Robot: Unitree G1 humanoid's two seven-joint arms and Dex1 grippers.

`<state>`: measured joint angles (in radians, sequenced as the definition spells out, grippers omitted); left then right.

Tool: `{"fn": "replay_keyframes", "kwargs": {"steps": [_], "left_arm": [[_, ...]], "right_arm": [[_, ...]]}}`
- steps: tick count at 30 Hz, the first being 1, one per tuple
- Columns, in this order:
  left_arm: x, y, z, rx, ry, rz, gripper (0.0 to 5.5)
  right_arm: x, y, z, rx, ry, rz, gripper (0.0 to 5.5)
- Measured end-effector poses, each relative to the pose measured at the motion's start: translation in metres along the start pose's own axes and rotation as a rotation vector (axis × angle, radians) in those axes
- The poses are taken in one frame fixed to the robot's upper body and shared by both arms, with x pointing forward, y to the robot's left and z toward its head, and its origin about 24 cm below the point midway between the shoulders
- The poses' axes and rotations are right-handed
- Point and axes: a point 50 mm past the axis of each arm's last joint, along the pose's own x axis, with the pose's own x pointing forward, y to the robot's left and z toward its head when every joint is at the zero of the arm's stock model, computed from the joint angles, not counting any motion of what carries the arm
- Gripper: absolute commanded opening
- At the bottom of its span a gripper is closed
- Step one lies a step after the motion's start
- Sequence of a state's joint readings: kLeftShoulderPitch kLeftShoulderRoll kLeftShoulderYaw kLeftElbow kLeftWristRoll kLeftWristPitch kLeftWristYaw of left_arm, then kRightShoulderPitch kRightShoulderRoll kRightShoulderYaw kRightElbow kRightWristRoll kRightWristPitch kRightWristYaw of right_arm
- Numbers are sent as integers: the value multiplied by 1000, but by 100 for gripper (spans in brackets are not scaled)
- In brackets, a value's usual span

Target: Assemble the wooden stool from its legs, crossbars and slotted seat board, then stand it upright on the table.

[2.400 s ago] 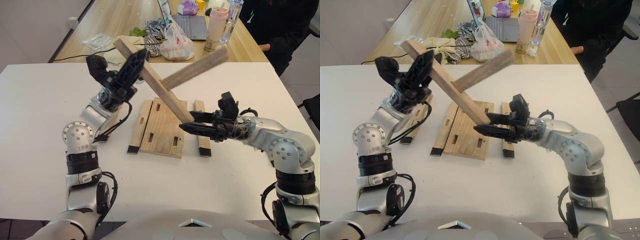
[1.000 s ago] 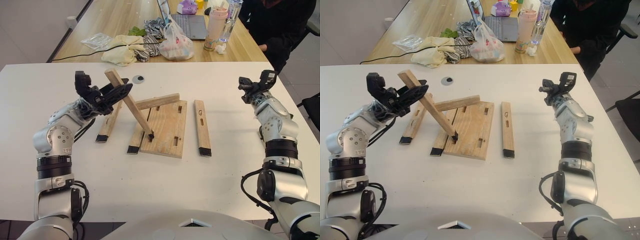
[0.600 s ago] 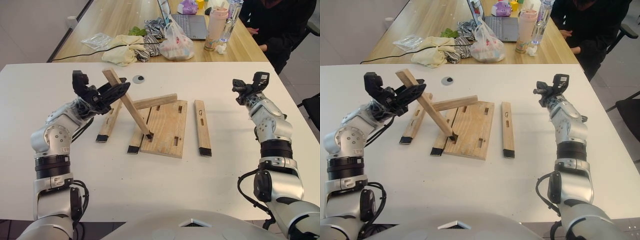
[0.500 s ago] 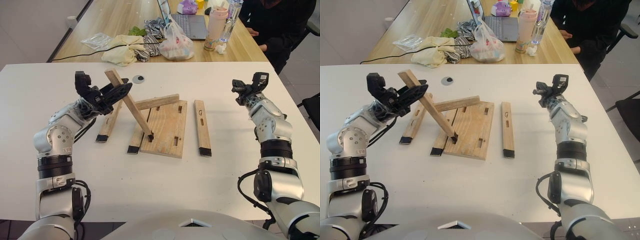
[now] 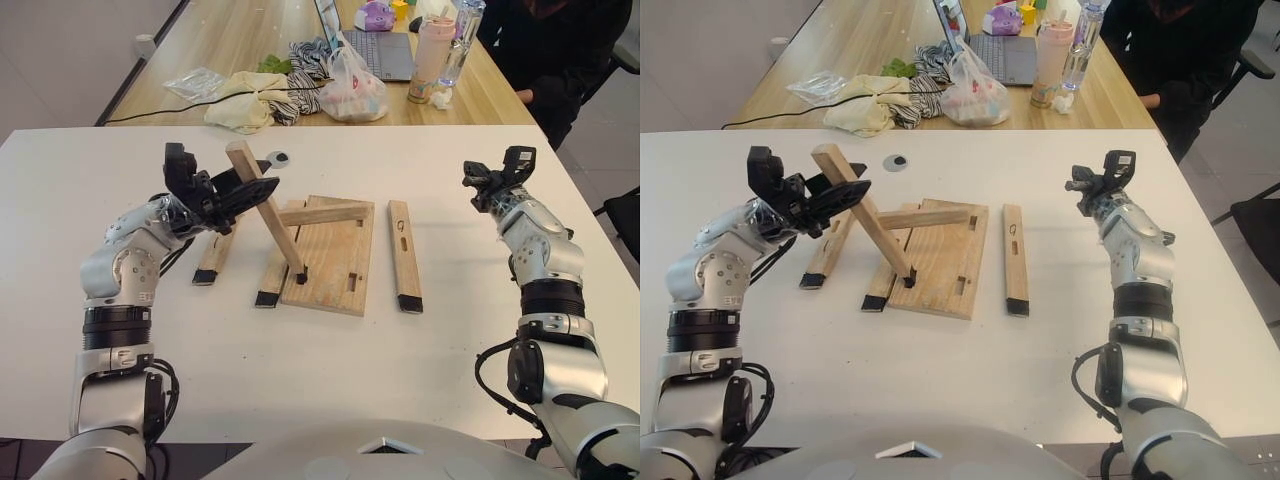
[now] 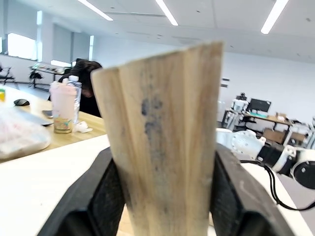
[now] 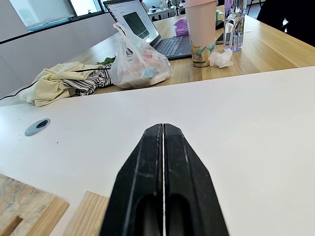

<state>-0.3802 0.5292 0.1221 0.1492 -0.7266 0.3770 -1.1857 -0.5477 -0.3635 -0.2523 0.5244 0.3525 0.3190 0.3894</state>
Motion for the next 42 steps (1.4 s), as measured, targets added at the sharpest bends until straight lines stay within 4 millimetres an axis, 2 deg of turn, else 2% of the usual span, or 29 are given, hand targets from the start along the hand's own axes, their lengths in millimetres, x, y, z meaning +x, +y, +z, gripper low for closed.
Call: {"fn": "replay_keyframes", "kwargs": {"steps": [3, 8, 10, 11, 13, 20, 24, 26, 28, 31, 33, 34, 38, 42], "left_arm": [[-2, -1, 6, 69, 46, -55, 209], [-16, 0, 12, 200, 199, -71, 209], [-26, -1, -1, 213, 330, -52, 205], [-33, -2, -18, 188, 426, -31, 202], [-35, -6, -32, 161, 478, -51, 201], [-19, 4, -5, 184, 563, -106, 201], [-11, 8, 9, 224, 636, -138, 201], [-1, 12, 20, 268, 700, -185, 201], [10, 15, 31, 305, 764, -231, 201], [21, 19, 44, 324, 835, -280, 201], [29, 23, 53, 345, 885, -308, 201], [31, 24, 56, 347, 904, -314, 201], [44, 26, 64, 396, 966, -356, 201], [61, 26, 75, 479, 1047, -407, 201]], "right_arm": [[0, 0, 0, -1, -1, 1, 0], [-1, 0, -1, -4, 0, 2, 0], [-2, 1, -3, -7, 6, 4, 0], [-1, 2, -4, -7, 11, 7, 0], [-1, 3, -5, -8, 20, 10, 0], [-2, 3, -6, -10, 20, 11, 0], [-2, 8, -10, -73, 46, 26, 0], [-2, 18, -15, -186, 61, 75, 0], [-3, 38, -24, -338, 76, 175, 0], [-11, 67, -50, -475, 143, 344, 0], [-21, 84, -77, -517, 221, 434, 0], [-23, 90, -82, -521, 215, 444, 0], [-20, 93, -85, -583, 200, 387, 0], [-17, 103, -91, -570, 182, 341, 0]]}}
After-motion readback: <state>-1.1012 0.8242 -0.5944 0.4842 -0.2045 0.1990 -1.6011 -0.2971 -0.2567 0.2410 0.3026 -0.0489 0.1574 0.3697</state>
